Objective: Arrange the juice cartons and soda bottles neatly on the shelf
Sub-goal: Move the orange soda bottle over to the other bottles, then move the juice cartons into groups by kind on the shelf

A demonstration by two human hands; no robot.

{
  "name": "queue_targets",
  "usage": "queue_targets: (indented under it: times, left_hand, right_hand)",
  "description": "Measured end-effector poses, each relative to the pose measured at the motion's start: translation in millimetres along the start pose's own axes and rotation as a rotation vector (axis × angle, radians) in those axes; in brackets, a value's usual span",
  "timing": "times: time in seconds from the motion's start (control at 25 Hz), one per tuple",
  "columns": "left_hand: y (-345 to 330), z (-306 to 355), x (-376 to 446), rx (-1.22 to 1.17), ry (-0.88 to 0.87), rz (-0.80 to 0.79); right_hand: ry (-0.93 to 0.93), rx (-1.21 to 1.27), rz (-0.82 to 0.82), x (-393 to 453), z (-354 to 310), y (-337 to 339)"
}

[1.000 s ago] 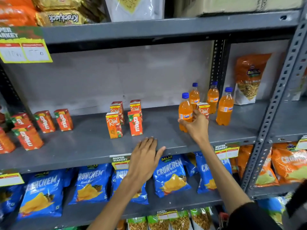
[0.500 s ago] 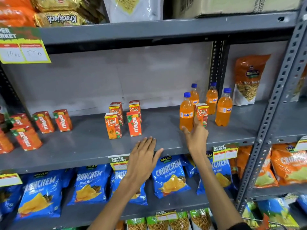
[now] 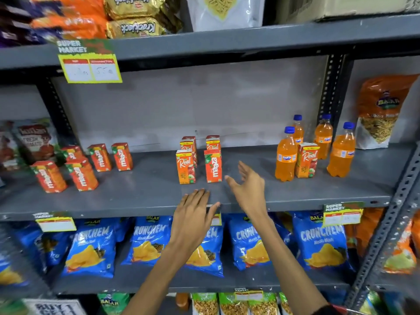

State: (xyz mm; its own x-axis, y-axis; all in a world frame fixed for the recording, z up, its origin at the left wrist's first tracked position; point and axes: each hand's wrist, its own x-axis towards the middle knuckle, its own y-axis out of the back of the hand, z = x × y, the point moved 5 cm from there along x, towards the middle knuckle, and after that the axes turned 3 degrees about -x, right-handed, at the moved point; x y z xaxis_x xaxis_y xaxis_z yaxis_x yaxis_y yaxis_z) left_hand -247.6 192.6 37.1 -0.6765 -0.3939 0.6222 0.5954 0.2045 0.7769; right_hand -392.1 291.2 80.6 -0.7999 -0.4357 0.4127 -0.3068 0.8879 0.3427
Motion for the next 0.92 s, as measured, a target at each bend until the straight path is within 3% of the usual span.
queue_targets:
  times: [0.2, 0.44, 0.68, 0.92]
  left_hand:
    - [6.3, -15.4, -7.2, 0.021, 0.018, -0.015]
    - [4.8, -17.1, -8.9, -0.009, 0.003, -0.022]
    - [9.8, -32.0, -15.1, -0.007, -0.002, 0.032]
    - [34.5, -98.9, -37.8, -0.013, -0.001, 0.123]
  right_hand:
    - [-0.049, -0.034, -0.078, 21.8, -10.9, -53.1]
    - [-0.107, -0.027, -0.048, 29.3, -8.6, -59.8]
    - [-0.063, 0.035, 0.012, -4.7, -22.6, -45.2]
    - [0.034, 0.098, -0.023, -43.8, -75.5, -81.6]
